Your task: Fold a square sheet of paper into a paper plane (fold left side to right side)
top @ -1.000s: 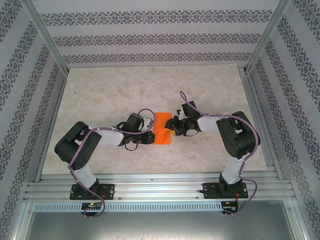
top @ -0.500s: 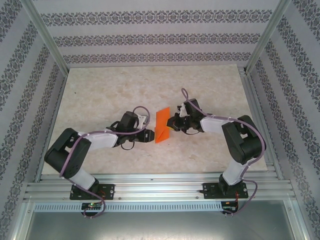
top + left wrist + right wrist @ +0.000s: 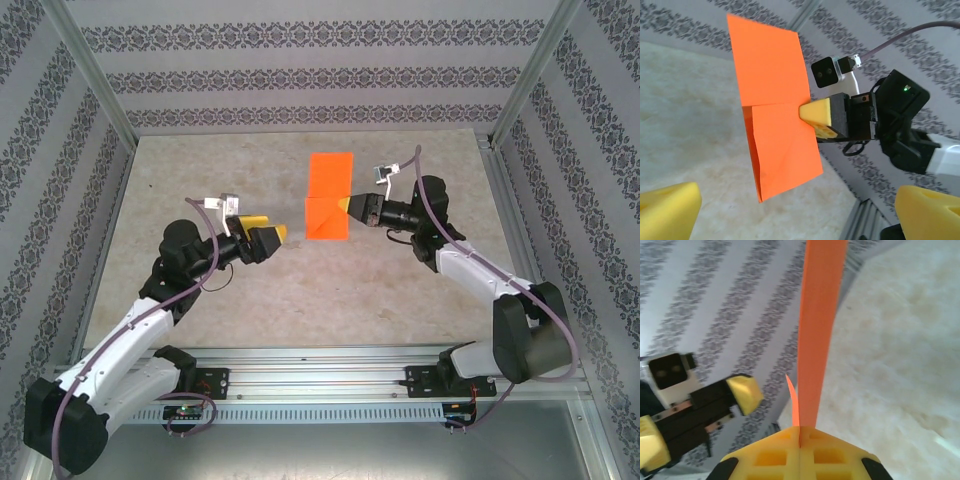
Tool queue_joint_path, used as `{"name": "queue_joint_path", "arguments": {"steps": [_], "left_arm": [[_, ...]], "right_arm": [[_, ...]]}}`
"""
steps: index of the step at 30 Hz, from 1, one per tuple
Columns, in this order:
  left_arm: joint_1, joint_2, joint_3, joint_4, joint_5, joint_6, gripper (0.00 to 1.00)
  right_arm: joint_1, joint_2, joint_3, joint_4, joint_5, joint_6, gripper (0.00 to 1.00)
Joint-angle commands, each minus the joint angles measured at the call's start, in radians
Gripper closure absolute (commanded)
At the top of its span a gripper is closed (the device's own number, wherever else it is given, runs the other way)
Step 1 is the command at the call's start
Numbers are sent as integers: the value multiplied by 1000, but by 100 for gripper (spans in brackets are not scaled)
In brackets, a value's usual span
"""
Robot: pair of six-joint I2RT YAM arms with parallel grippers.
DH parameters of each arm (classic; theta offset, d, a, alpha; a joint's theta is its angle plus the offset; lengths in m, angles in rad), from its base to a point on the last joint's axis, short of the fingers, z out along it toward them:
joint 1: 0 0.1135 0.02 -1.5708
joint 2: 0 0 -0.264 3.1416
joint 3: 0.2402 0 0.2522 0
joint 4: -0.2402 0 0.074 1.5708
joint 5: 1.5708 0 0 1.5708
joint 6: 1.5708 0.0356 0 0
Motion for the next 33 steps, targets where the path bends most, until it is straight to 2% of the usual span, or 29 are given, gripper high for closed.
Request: {"name": "queue_joint_path", "arguments": {"steps": [1,3,8,13,15,20,24,27,29,31,33], "left_arm": [[8,9,-16,163,102,-110,0],[8,13,-10,188,127,-131,0],[-14,10,3,255,183,-166,2],[-27,11,6,263,196,-177,18],[-36,17,11,273,205,-181,29],[-45,18,26,237,201,-164,73],[-46,18,47,114,177,-110,100],[-58,16,85,-99,100,-9,100],[-71,18,105,-217,31,51,100],[-95,18,127,-327,-62,103,100],[-133,28,174,-478,-191,168,100]], "right_arm": [[29,-24,32,306,-113,141,100],[54,-28,55,354,-125,180,100],[130,-34,108,308,-122,152,100],[170,-34,125,304,-126,153,99],[174,-34,126,287,-124,144,99],[174,-33,124,192,-100,73,98],[159,-47,121,95,-69,7,90],[124,-83,115,-43,-17,-76,81],[85,-127,117,-227,58,-174,73],[48,-173,139,-482,205,-308,70],[26,-213,172,-733,418,-435,65]]}}
